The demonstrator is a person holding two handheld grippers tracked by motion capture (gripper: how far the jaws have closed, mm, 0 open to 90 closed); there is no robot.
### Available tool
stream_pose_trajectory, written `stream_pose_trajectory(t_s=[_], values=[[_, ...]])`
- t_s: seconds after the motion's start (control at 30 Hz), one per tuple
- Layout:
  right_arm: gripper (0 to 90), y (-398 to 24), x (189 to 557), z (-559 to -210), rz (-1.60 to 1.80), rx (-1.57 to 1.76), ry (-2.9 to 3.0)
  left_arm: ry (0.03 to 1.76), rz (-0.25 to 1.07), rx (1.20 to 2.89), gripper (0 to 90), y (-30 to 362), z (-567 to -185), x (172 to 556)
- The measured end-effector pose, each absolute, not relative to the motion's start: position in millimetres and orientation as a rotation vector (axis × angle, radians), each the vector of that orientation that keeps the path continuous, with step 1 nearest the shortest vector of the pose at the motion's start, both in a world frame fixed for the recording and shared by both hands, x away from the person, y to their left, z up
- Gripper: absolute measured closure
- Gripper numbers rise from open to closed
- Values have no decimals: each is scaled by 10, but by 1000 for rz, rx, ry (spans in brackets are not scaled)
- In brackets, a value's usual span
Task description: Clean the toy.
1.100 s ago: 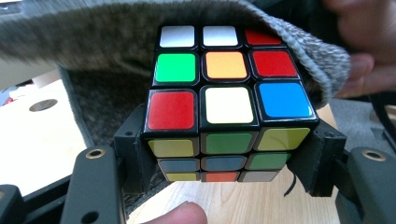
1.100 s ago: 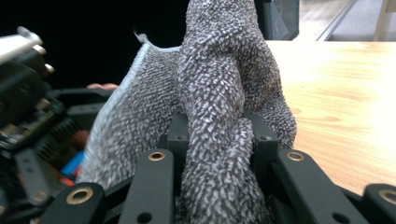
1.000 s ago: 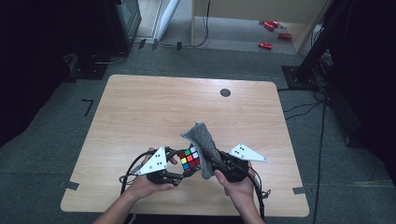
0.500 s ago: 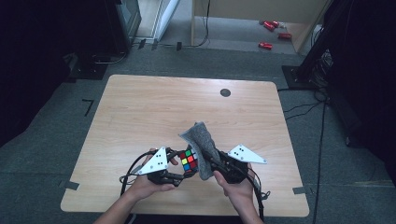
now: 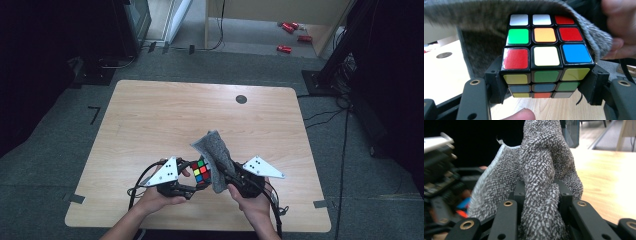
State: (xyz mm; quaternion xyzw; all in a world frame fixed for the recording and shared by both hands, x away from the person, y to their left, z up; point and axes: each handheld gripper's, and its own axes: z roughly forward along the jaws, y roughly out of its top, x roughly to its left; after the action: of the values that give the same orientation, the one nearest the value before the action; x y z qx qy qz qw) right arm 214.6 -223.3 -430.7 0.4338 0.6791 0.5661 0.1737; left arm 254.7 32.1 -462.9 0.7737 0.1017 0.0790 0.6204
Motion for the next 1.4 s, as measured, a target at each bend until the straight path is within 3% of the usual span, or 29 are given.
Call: stream_pose_trajectory(t_s=[0.4, 0.63, 0.83, 1.2, 1.4], values=[[698, -2208, 2085, -4231, 1624, 1174, 1914, 253, 188, 1786, 345, 320, -4641, 2562], [698, -2245, 2186, -4378, 1588, 1250, 1956, 264, 177, 1772, 345, 338, -4633, 2571], [697, -2255, 2110, -4261, 1679, 1180, 1922, 256, 202, 1812, 345, 299, -4663, 2559], [697, -2313, 2259, -4490, 1552, 1293, 1967, 313, 213, 1705, 345, 406, -4577, 2582], [699, -2226, 2190, -4474, 1608, 1177, 1966, 359, 179, 1624, 345, 428, -4546, 2573]])
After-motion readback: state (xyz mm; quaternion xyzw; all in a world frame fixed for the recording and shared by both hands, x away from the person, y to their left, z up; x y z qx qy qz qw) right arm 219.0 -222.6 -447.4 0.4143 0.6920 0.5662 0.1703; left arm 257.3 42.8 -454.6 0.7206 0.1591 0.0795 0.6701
